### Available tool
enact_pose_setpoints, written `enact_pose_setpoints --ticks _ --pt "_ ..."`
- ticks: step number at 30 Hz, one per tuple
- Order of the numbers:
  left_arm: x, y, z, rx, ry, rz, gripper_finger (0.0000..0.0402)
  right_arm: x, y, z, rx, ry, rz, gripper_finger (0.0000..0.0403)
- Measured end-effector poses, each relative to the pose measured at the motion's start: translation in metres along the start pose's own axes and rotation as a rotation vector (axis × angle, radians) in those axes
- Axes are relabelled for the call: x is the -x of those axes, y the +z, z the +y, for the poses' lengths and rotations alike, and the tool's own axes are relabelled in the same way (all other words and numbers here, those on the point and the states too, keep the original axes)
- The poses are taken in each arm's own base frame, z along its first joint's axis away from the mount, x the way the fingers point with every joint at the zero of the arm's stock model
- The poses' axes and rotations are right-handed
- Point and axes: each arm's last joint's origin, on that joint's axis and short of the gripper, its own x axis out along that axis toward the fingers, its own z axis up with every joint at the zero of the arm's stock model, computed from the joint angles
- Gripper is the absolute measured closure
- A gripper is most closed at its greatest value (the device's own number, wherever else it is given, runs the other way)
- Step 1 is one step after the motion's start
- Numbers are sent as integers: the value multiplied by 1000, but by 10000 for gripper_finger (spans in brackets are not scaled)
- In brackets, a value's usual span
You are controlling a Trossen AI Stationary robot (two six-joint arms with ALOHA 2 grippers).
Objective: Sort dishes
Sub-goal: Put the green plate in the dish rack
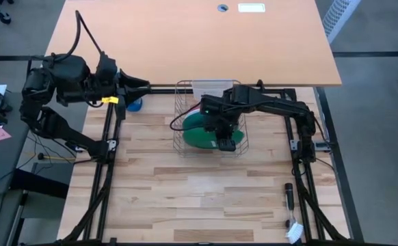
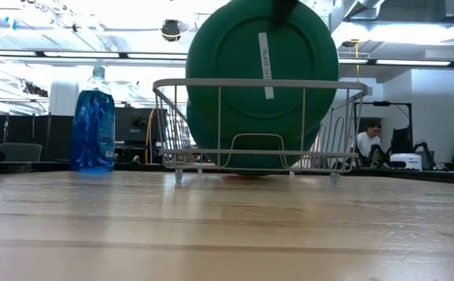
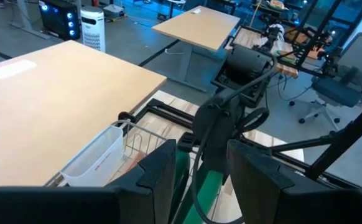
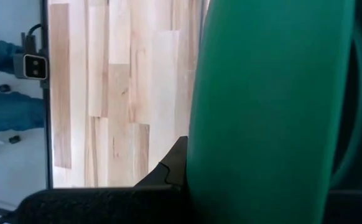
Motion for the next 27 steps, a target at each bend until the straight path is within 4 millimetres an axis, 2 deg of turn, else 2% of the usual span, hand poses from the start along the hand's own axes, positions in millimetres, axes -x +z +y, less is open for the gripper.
enact_pose_setpoints --ticks 6,12,20,27 --pt "0 0 0 -5 1 3 263 -2 2 2 -22 -94 -7 350" --pt "0 0 0 -6 1 4 263 -5 5 10 4 -117 -21 350" --pt "0 0 0 -9 0 4 263 -30 5 7 -23 -126 44 348" --pt "0 -1 0 -2 -7 7 263 -35 5 9 -69 -176 53 327"
